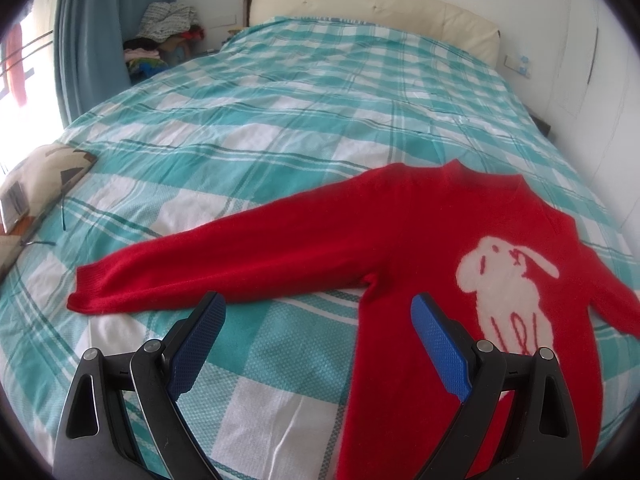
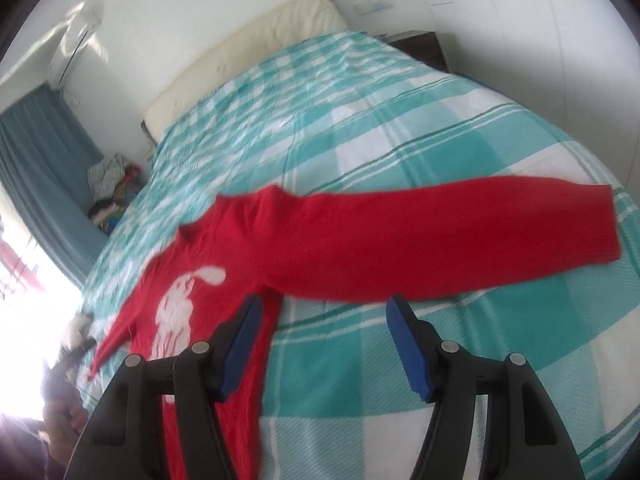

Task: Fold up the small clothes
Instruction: 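Grasp the sweater sleeve cuff with the right gripper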

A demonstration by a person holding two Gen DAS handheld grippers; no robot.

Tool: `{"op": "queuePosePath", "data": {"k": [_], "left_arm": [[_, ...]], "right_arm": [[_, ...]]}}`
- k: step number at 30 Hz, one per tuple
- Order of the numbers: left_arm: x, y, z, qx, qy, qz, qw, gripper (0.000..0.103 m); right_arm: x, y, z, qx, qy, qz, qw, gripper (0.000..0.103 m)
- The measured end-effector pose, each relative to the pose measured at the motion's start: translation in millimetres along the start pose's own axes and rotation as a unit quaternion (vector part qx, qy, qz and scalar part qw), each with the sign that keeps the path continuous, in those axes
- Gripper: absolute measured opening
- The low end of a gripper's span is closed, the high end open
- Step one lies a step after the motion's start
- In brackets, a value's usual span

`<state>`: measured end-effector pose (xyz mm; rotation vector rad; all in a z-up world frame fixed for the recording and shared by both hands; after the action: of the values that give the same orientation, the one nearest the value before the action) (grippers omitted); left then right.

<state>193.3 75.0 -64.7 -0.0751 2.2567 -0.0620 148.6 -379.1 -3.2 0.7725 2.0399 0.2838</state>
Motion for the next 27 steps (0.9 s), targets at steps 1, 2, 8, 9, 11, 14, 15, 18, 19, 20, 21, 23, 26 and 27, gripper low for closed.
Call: {"op": "queuePosePath", "data": {"k": [1, 2, 8, 9, 11, 14, 15, 18, 19, 20, 21, 23, 26, 27], "left_arm": [[0, 0, -1, 0.002, 0.0, -0.004, 1.0, 0.095], [-1, 0, -2, 0.004, 0.0, -0.007, 1.0, 0.095], [-4, 6, -1, 0.003, 0.003, -0.008, 1.0, 0.095], [-3, 6, -1, 0.002, 0.004, -0.006, 1.0, 0.095], [-1, 5, 0, -0.002, 0.006, -0.001, 1.0, 0.095], [1, 6, 0, -0.005, 0.009, 0.002, 0.9999, 0.095], [1, 6, 0, -0.006, 0.009, 0.002, 0.9999, 0.095], [1, 6, 0, -0.005, 0.008, 0.001, 1.0, 0.095], [1, 6, 1, -0.005, 0.009, 0.002, 0.9999, 0.095], [1, 6, 1, -0.005, 0.009, 0.003, 0.9999, 0.095], [1, 6, 1, -0.005, 0.01, 0.004, 0.9999, 0.095], [2, 5, 2, -0.006, 0.011, 0.009, 0.9999, 0.095], [3, 4, 2, -0.008, 0.012, 0.015, 0.9998, 0.095], [2, 4, 1, -0.008, 0.011, 0.015, 0.9998, 0.095]], "right_arm": [[-17, -22, -9, 0.012, -0.022, 0.027, 0.999, 0.064], [-31, -44, -18, 0.026, -0.041, 0.051, 0.998, 0.064], [-46, -147, -34, 0.077, -0.035, 0.167, 0.982, 0.064], [-44, -155, -33, 0.082, -0.029, 0.169, 0.982, 0.064], [-41, -166, -29, 0.097, -0.018, 0.158, 0.983, 0.064], [-40, -182, -21, 0.108, 0.001, 0.157, 0.982, 0.064], [-38, -187, -18, 0.114, 0.006, 0.16, 0.981, 0.064], [-36, -192, -8, 0.108, 0.018, 0.162, 0.981, 0.064], [-37, -193, -4, 0.104, 0.022, 0.158, 0.982, 0.063], [-36, -193, -1, 0.101, 0.027, 0.154, 0.982, 0.06], [-35, -193, 4, 0.098, 0.034, 0.151, 0.983, 0.058], [-30, -197, 16, 0.11, 0.06, 0.14, 0.982, 0.04], [-24, -206, 17, 0.142, 0.076, 0.122, 0.979, 0.003], [-27, -206, 12, 0.143, 0.068, 0.124, 0.98, 0.003]]}}
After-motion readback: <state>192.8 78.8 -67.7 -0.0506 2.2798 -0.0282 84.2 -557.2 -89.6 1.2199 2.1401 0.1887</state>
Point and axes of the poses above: each gripper's, at about its wrist camera, not at the fingertips, and z roughly the way its jaws point, y to its left, x to its underside, the point moved 9 cm from there along z, roughly the way its jaws point, and after that the axes turned 7 degrees about -y, right-handed, at the moved point
